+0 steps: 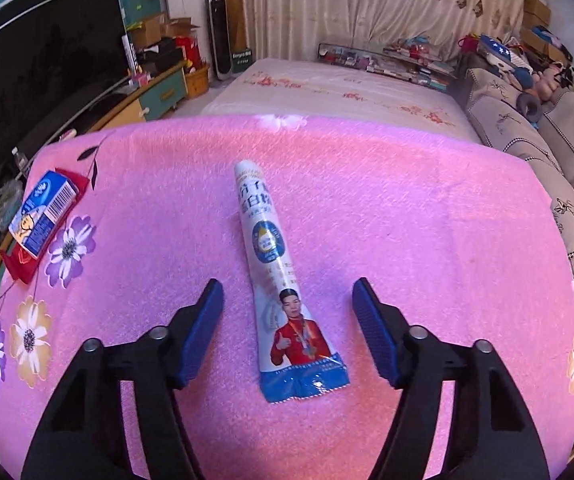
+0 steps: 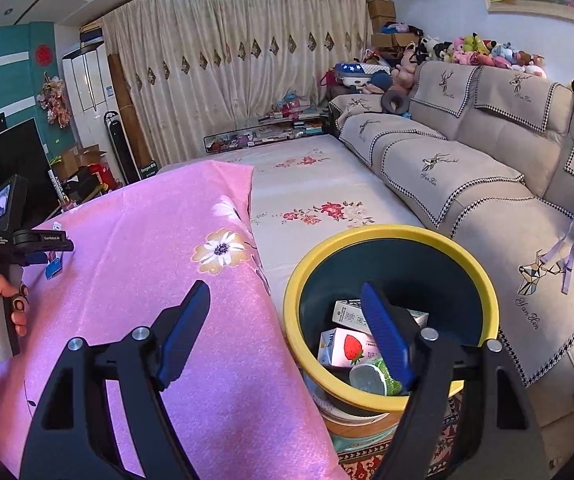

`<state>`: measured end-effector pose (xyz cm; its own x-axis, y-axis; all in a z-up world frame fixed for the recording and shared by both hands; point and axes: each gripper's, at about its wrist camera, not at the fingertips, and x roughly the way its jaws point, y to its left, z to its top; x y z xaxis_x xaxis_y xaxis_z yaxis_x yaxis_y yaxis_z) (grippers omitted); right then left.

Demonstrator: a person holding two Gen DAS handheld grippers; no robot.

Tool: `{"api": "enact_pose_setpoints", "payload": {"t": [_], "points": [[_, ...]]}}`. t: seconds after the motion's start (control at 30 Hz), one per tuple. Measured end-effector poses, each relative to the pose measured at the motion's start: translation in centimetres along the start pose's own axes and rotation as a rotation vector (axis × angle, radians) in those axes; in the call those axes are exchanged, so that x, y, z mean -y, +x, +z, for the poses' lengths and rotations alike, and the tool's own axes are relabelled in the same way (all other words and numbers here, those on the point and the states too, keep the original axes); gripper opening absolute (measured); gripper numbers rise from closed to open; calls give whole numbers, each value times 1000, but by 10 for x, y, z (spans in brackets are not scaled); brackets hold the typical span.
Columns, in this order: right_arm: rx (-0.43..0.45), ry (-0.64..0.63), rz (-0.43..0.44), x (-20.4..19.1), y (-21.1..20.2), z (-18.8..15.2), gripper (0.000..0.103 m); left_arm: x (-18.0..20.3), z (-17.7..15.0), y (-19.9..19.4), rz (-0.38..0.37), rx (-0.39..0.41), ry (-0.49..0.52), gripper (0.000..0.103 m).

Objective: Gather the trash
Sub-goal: 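Grasp the white tube by its crimped end with the left gripper, then carry the tube over the yellow bin and open the left gripper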

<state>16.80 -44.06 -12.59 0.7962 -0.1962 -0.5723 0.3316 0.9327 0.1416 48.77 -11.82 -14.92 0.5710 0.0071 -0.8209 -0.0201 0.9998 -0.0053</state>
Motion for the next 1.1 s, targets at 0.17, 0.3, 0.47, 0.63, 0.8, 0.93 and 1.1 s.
{"api": "enact_pose_setpoints", "payload": {"t": [0.17, 0.3, 0.47, 0.63, 0.8, 0.93, 1.1], "points": [[-16, 18, 6, 3, 2, 0, 74, -7, 1, 4, 8, 12, 8, 40], [-27, 29, 2, 4, 5, 0, 74, -12, -2, 2, -9, 20, 33, 27], [-20, 48, 0, 8, 3, 0, 73, -7, -17, -14, -19, 45, 88, 26], [0, 32, -22, 13, -6, -3, 74, 17, -35, -53, -61, 101, 172, 26], [4, 64, -44, 37, -23, -10, 74, 60, -53, -90, -160, 126, 257, 26], [23, 93, -80, 64, -44, -14, 74, 103, -74, -113, -246, 141, 324, 26], [52, 110, -124, 95, -69, -17, 74, 162, -92, -137, -355, 140, 398, 26]]}}
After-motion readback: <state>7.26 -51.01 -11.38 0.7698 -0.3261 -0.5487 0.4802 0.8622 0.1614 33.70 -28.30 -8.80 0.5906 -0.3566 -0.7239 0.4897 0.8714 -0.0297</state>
